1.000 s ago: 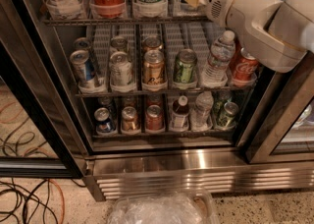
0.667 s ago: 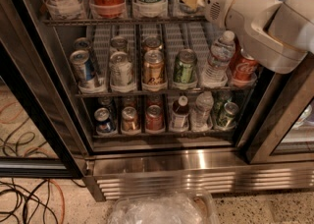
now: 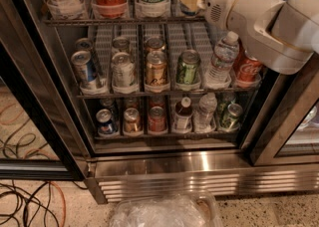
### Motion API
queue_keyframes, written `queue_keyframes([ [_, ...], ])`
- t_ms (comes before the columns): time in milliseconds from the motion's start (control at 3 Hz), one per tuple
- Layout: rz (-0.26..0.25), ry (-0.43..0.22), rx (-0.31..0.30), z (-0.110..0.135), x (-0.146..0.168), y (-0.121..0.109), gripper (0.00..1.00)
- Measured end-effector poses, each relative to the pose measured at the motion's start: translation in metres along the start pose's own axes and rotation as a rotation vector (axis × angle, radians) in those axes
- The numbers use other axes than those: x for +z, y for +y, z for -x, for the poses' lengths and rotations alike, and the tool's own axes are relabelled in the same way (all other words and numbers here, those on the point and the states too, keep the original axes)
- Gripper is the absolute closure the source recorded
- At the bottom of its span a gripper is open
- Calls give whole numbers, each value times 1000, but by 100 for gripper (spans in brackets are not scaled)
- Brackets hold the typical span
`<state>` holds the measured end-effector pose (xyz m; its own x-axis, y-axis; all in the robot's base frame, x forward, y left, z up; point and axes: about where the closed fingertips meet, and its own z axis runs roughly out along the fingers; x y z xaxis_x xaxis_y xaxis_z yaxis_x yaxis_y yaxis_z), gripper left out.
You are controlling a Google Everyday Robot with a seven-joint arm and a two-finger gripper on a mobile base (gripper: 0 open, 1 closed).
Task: Pick redbull can from top shelf of fridge
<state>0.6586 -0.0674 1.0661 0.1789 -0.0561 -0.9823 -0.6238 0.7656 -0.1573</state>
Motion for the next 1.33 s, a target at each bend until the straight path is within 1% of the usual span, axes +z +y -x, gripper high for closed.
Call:
queue_keyframes([
  [667, 23, 1, -18, 3, -2, 9, 100],
  [1333, 28, -27, -54, 16, -8, 14, 100],
])
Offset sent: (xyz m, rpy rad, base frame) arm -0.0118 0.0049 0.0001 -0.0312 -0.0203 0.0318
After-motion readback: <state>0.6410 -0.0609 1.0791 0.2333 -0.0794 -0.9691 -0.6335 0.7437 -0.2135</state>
